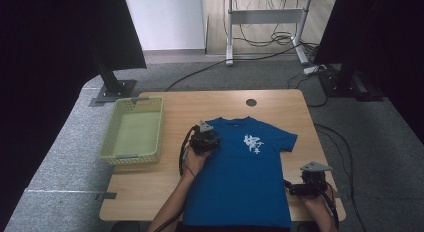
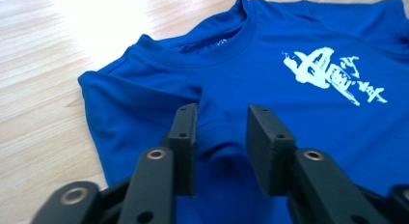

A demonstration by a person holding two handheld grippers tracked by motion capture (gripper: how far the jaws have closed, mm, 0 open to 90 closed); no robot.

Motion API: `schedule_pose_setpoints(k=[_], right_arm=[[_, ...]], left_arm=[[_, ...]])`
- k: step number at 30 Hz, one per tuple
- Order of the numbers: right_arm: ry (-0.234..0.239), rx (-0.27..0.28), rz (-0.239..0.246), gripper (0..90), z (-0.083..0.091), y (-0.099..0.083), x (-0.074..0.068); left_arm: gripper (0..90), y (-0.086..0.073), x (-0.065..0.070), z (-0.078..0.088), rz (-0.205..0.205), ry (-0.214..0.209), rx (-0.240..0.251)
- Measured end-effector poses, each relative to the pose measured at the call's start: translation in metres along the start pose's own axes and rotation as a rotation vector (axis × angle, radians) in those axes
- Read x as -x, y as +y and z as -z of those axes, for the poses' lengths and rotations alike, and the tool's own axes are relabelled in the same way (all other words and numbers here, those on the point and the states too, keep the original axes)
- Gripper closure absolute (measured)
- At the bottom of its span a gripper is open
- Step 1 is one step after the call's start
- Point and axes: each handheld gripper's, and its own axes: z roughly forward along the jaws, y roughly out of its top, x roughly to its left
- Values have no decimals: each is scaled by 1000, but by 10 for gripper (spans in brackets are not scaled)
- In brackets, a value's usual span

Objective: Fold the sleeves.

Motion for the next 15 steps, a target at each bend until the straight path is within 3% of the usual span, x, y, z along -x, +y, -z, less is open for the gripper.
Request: schedule_pose_setpoints(k=[4,5,7,10,11,15], right_arm=[[0,0,0,25,0,0,0],[0,0,0,25,0,0,0],[0,0,0,25,0,0,0],[0,0,0,25,0,0,0],[0,0,0,25,0,0,0],[0,0,0,25,0,0,0]], left_arm=[[598,-1,-1,0,1,5,-1],[598,-3,-9,5,14,25,-3],[512,-4,-10,7,18,29,-1],[512,-6,-14,13,17,39,-6],[452,-6,-14,13,17,39,-6],[393,-16,-16,24,7,59,-19]])
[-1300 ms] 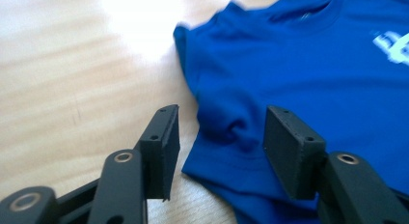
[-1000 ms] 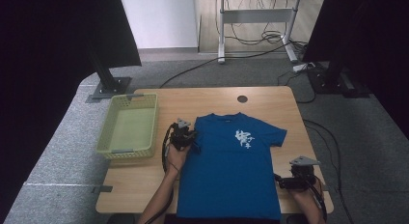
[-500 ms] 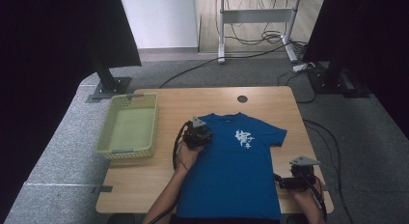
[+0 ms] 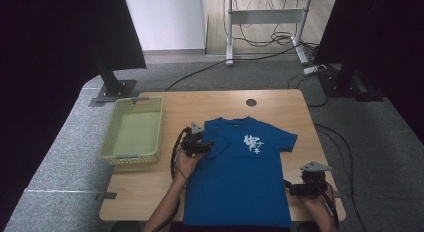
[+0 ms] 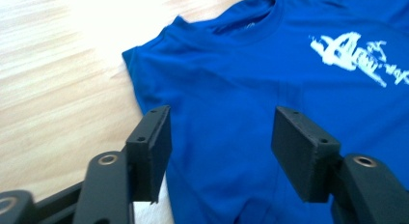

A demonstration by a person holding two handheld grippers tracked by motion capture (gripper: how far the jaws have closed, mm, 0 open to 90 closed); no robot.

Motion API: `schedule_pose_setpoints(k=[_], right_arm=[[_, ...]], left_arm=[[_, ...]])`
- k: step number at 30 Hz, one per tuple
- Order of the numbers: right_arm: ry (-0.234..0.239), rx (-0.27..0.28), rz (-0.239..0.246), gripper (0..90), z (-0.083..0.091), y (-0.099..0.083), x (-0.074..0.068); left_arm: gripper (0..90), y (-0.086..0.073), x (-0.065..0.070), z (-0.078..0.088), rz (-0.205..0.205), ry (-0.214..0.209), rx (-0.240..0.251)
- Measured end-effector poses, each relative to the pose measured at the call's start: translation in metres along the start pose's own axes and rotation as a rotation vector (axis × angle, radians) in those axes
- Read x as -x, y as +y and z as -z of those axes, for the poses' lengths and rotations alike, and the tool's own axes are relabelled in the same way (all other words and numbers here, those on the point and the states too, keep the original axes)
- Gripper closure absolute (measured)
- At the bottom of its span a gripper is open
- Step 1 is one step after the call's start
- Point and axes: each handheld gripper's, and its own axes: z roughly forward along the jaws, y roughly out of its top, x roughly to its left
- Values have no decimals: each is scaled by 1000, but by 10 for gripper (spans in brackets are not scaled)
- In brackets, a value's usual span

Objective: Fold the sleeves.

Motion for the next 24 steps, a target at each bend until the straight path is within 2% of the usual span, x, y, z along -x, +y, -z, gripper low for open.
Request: schedule_pose_setpoints(k=[4,5,6,8,9,13,16,17,19,20,24], right_arm=[[0,0,0,25,0,0,0],[0,0,0,25,0,0,0],[0,0,0,25,0,0,0],[0,0,0,25,0,0,0],[0,0,0,25,0,0,0],[0,0,0,25,0,0,0],[0,0,0,25,0,0,0],[0,0,0,25,0,0,0],[0,0,0,25,0,0,0],[0,0,0,25,0,0,0],[0,0,0,25,0,0,0]], left_arm=[[355,-5,-2,3,5,5,-3],[355,-14,-6,6,19,15,-9],[326,-14,-6,6,19,15,-9],[326,-14,-6,6,19,15,-9],[326,-23,-10,8,40,20,-12],[303,-31,-12,9,53,18,-16],[302,-31,-12,9,53,18,-16],[302,-38,-13,7,53,34,-24],[302,-38,-13,7,53,34,-24],[302,-43,-14,4,39,64,-37],[303,-46,-18,6,46,97,-35]])
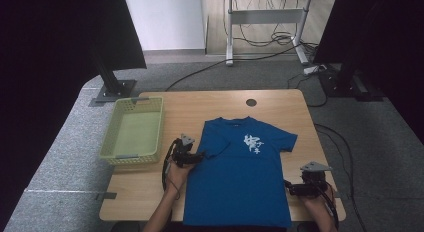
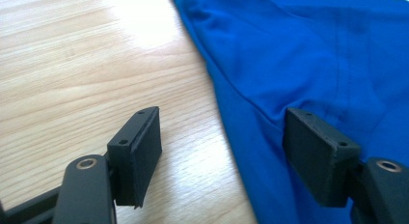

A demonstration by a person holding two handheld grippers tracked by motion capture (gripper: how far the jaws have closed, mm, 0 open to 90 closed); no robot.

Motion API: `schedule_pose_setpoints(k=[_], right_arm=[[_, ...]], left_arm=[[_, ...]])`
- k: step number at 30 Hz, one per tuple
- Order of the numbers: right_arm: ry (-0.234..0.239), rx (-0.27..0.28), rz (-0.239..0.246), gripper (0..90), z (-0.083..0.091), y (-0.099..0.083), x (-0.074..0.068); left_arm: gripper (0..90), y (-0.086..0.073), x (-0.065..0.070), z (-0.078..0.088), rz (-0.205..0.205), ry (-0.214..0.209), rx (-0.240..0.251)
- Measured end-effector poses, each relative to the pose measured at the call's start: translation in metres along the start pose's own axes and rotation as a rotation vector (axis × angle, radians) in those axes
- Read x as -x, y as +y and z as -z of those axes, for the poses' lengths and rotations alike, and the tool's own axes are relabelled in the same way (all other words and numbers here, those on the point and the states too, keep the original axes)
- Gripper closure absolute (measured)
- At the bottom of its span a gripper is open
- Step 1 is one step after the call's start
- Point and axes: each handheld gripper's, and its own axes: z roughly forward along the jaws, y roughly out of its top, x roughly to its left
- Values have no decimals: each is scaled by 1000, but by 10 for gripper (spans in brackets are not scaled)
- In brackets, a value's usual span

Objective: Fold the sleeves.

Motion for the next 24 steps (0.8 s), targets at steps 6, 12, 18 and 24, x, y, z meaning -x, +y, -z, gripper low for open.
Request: schedule_pose_setpoints(k=[6,12,18,24], right_arm=[[0,0,0,25,0,0,0],[0,0,0,25,0,0,0],[-1,0,0,25,0,0,0],[-1,0,0,25,0,0,0]], left_arm=[[302,-5,-12,7,24,45,-1],[306,-7,-21,13,43,106,-19],[306,-8,-22,20,65,76,6],[293,0,-19,27,77,41,49]])
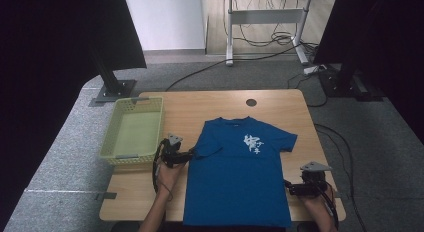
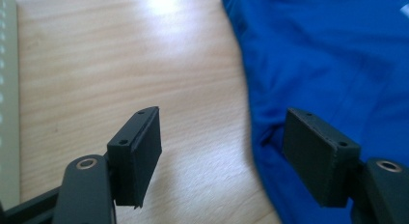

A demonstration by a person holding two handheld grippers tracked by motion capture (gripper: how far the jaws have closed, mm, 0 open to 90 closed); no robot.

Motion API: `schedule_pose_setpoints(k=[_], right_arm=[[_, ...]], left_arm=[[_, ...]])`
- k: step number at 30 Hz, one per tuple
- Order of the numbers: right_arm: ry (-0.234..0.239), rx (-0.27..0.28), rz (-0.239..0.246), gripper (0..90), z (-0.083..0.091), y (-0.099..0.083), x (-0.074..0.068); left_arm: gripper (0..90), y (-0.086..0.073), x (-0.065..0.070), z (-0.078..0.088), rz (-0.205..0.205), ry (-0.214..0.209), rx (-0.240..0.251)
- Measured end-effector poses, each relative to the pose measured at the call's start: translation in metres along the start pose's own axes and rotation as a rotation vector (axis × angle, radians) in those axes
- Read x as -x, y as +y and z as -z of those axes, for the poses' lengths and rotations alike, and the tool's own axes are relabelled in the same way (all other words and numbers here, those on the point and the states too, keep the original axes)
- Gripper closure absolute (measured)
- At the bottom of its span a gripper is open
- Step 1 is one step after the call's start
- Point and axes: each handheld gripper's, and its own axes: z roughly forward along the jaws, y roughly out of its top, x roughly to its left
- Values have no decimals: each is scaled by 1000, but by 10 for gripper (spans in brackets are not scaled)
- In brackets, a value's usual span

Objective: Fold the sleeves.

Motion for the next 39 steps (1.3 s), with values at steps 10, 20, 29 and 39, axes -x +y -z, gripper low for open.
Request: schedule_pose_setpoints(k=[10,20,29,39], right_arm=[[0,0,-1,25,0,0,0],[0,0,0,25,0,0,0],[0,0,-1,25,0,0,0],[0,0,-1,25,0,0,0]], left_arm=[[269,-2,8,-20,-42,14,-66],[221,1,6,-3,-38,-56,-31],[193,-1,5,15,-37,-88,-23],[177,-11,4,40,-54,-98,-12]])
